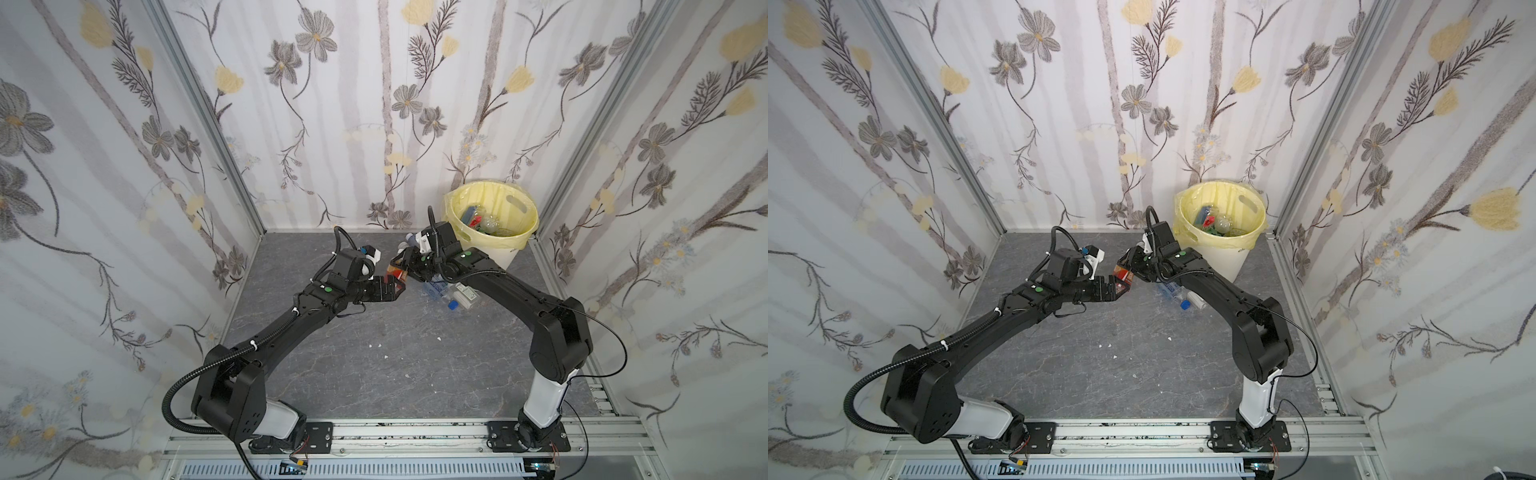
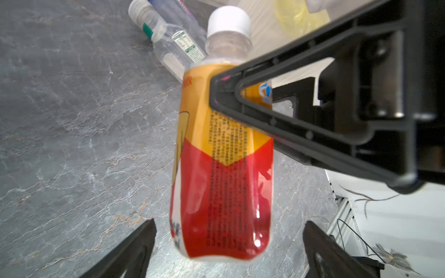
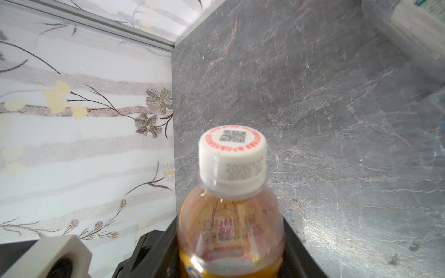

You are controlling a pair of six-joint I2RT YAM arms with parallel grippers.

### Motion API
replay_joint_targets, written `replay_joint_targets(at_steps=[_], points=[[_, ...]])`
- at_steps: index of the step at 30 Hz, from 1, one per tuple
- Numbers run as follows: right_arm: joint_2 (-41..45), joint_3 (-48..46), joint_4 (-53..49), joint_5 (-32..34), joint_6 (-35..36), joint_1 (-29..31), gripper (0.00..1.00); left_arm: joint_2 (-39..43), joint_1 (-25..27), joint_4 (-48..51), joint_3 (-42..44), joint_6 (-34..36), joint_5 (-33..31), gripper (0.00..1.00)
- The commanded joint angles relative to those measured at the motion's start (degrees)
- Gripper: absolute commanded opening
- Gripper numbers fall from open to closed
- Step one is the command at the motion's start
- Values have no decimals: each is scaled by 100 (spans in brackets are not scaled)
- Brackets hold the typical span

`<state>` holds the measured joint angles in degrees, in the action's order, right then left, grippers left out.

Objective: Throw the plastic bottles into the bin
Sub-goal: 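Carry the yellow-red bottle over the bin with the right gripper while the left opens, then open the right gripper to drop the yellow-red bottle into the bin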

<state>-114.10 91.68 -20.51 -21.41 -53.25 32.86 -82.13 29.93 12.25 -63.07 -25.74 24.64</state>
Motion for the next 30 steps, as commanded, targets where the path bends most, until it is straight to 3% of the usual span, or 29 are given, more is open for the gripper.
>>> replay_joint_targets(at_steps=[1,16,30], points=[[96,275,-298,265,305,-117,47,8,85,-109,-264,-151,-34,100],[318,2179,-1553,615,1173,-1197,46,-492,621,-23,-2022,-226,-166,100],[947,3621,-1889,573,1383,-3039,47,-1622,1091,161,-3958,-163,-303,100]])
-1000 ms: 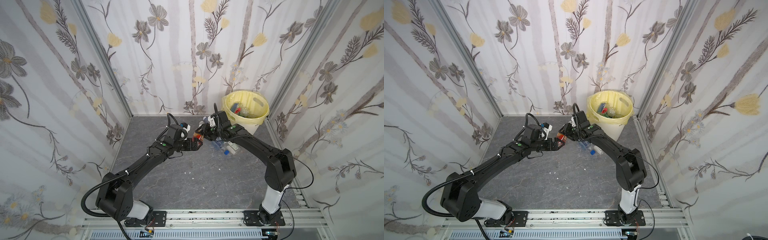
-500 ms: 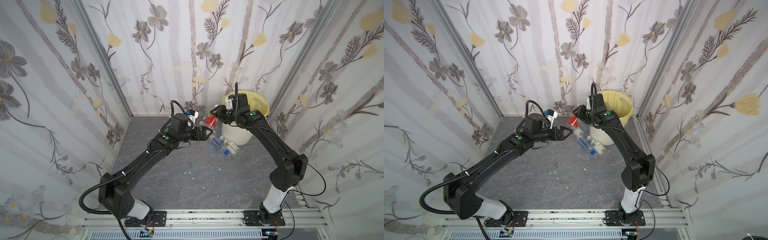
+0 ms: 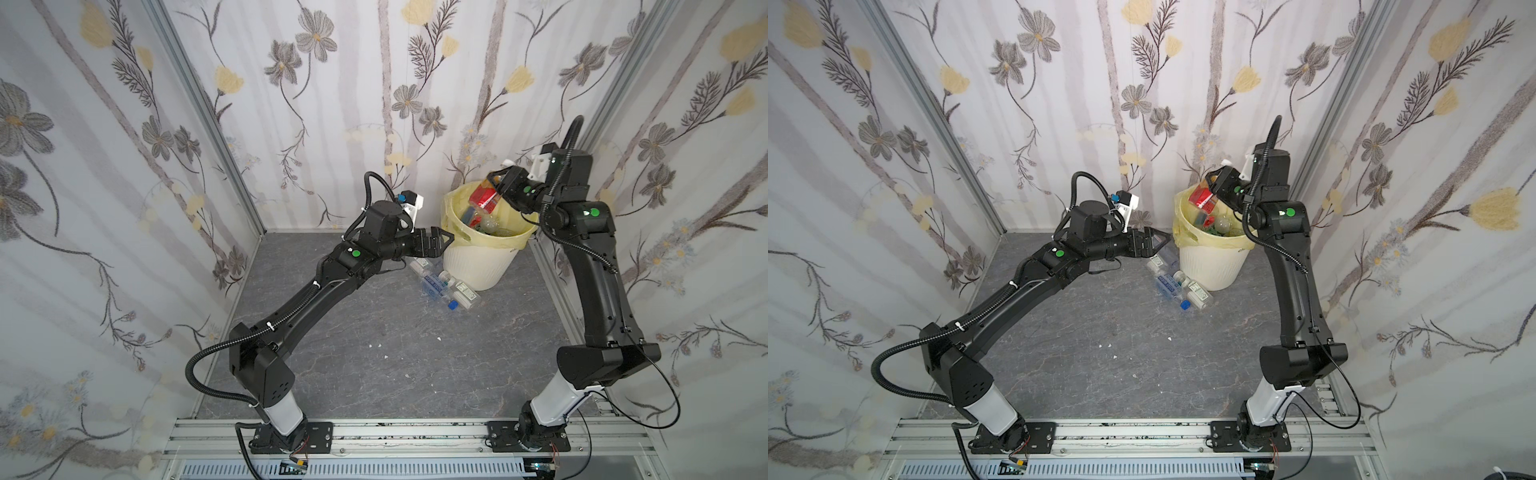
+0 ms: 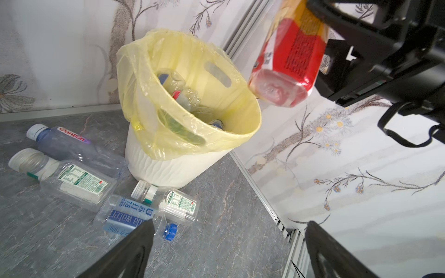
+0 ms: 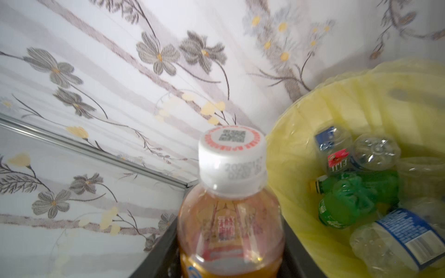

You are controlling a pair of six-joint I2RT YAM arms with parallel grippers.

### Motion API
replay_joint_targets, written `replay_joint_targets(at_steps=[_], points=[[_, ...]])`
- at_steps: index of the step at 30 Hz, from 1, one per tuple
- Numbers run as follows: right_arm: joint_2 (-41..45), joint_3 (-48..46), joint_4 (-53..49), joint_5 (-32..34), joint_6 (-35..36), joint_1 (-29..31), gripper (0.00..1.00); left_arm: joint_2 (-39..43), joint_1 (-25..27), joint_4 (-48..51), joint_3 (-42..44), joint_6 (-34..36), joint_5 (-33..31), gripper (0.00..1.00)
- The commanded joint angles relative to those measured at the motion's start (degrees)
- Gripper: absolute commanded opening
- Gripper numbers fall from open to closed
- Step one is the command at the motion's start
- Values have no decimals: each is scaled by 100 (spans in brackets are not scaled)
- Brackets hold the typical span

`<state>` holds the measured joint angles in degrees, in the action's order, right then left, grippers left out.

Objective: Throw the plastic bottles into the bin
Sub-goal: 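Open the right gripper to drop the yellow-red bottle into the bin, then move both grippers down toward the blue-capped Soda Water bottle beside the bin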

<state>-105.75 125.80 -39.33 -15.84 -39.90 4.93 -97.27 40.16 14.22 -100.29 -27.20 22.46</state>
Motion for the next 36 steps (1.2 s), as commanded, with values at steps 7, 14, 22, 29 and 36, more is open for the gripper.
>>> replay_joint_targets(at_steps=[7,14,22,29,36], points=[[450,525,322,-80,-42,-1065,48,-414,220,-33,-564,-72,-55,100],[-537,463,-250,267,25,-939,56,-266,219,6,-323,-9,-141,100],[-1057,454,-822,441,80,-770,100,-6,216,143,-4,65,-295,100],[-861,320,-839,449,154,-732,100,-95,216,158,3,40,-274,100],[-486,-96,-774,465,186,-510,100,-169,194,164,16,-118,-399,100]])
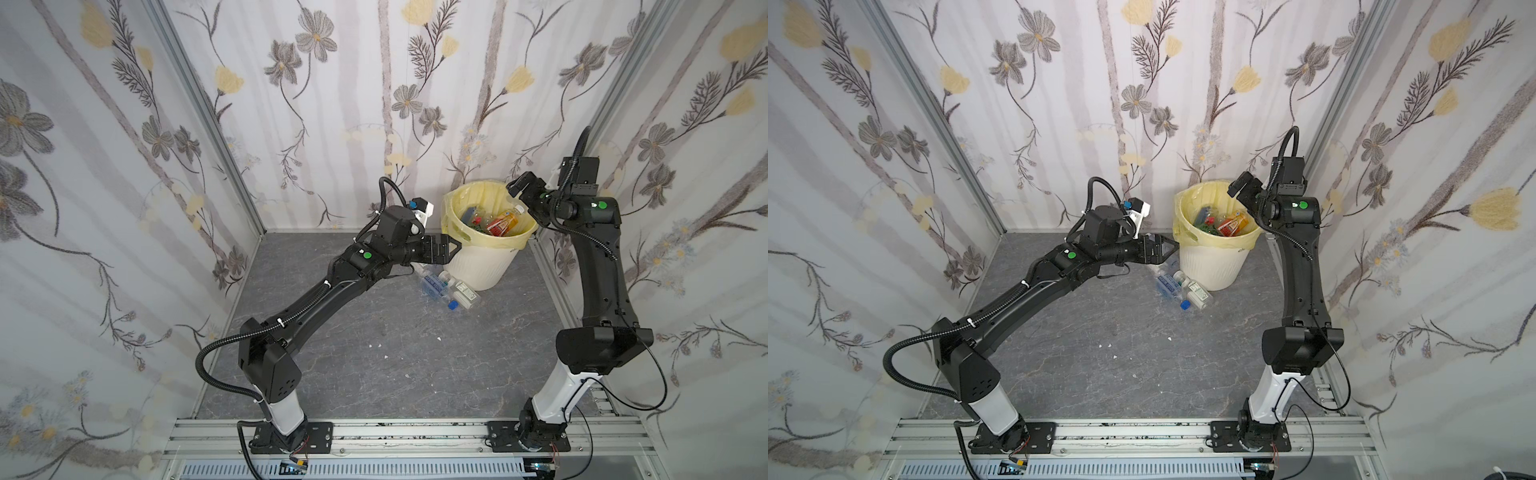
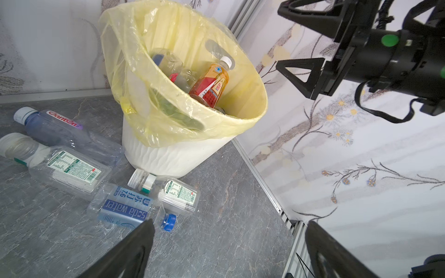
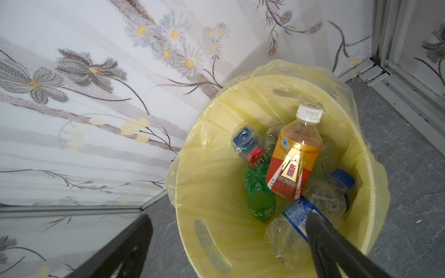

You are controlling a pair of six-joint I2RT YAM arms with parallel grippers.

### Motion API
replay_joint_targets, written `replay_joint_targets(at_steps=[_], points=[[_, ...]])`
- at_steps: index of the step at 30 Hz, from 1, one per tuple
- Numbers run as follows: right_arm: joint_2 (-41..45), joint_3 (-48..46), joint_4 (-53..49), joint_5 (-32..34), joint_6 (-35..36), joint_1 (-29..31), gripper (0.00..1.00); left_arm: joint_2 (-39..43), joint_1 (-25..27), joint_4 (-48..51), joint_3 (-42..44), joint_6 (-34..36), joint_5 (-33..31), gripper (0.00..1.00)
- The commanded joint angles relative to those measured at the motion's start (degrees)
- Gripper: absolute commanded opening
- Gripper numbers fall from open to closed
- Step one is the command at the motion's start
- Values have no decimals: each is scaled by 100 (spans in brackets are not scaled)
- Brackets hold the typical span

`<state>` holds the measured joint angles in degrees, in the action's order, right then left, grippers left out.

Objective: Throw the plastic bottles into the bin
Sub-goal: 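Move both grippers down toward the blue-capped Soda Water bottle beside the bin, then close the left gripper around the Soda Water bottle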

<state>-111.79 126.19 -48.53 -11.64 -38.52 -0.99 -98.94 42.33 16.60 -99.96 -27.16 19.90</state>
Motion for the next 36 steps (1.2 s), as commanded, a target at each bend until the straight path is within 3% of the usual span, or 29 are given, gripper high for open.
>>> replay_joint_targets(at_steps=[1,9,20,29,36], points=[[205,-230,160,73,57,142,100,9,-38,-65,23,-179,-218,100],[1112,-1414,299,424,64,723,100,49,-245,-61,524,-999,-401,100],[3034,-4488,1058,62,262,916,100,-831,-328,-16,733,-2332,-521,100],[4037,-6601,1671,-259,543,1143,100,-2004,-295,95,149,-2918,-717,100],[4108,-7216,1830,-101,830,1154,100,-2939,-296,192,-489,-3394,-769,100]])
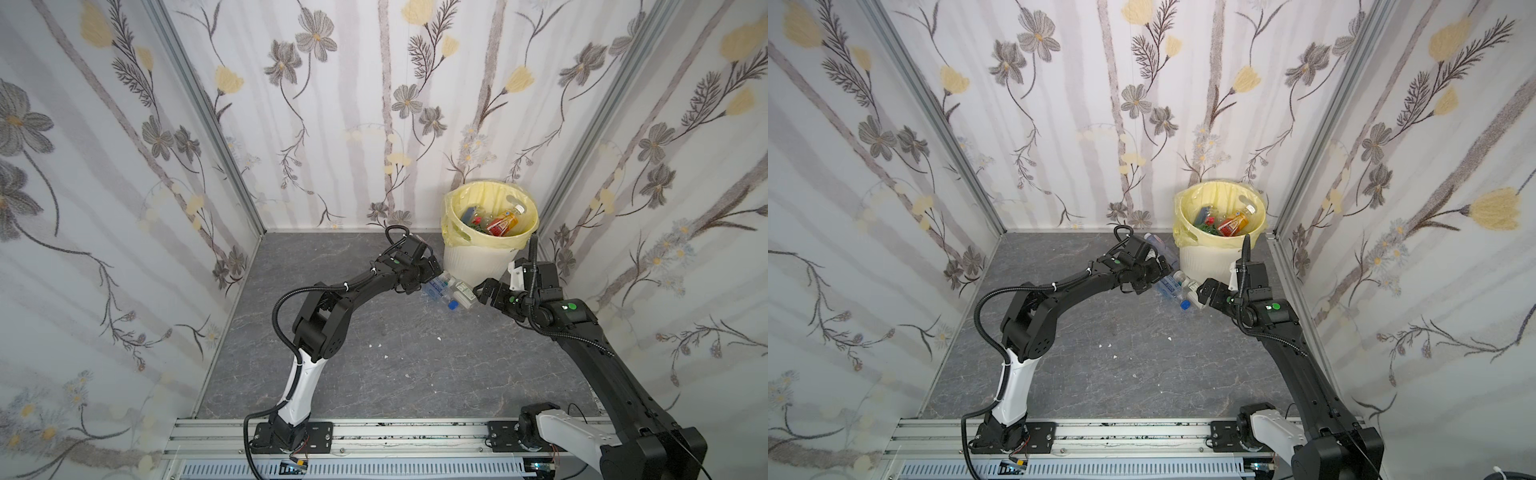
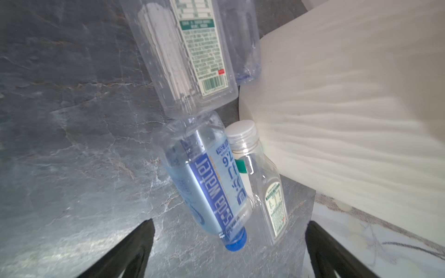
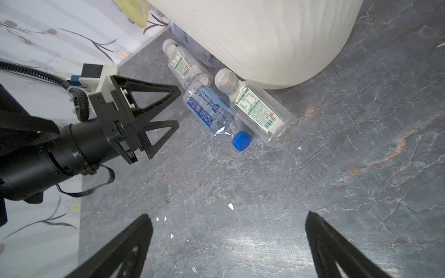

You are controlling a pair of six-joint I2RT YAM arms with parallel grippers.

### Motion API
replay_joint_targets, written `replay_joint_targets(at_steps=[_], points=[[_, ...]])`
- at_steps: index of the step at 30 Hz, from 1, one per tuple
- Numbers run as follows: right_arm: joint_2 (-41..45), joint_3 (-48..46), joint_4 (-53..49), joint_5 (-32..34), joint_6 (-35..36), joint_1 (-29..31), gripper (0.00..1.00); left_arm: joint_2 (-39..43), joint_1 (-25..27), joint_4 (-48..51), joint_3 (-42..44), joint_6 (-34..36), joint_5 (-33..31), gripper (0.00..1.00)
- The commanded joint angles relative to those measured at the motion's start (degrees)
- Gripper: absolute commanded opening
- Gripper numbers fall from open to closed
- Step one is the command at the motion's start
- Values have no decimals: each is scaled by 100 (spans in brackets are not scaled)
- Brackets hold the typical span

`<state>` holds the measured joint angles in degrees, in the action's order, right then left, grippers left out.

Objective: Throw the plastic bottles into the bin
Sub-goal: 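Close the left gripper around the Soda Water bottle, then lift the Soda Water bottle with the left gripper while the right moves toward it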

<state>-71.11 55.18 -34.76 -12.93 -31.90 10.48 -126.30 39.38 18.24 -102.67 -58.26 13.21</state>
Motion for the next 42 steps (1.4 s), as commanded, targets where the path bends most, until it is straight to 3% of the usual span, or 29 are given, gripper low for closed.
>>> replay_joint_targets(at_steps=[1,22,28,39,42], points=[[52,-207,516,-6,145,7,100,-337,1,50,-327,-324,-96,100],[-77,141,247,4,150,33,100,-1414,-66,558,-1185,-335,-179,99],[-123,295,60,-26,251,28,100,-1247,-74,747,-977,-271,-200,88],[-333,423,-17,-105,452,128,100,-817,10,899,-328,-47,-353,60],[-366,391,28,-87,465,165,100,-611,0,901,-60,-4,-371,57]])
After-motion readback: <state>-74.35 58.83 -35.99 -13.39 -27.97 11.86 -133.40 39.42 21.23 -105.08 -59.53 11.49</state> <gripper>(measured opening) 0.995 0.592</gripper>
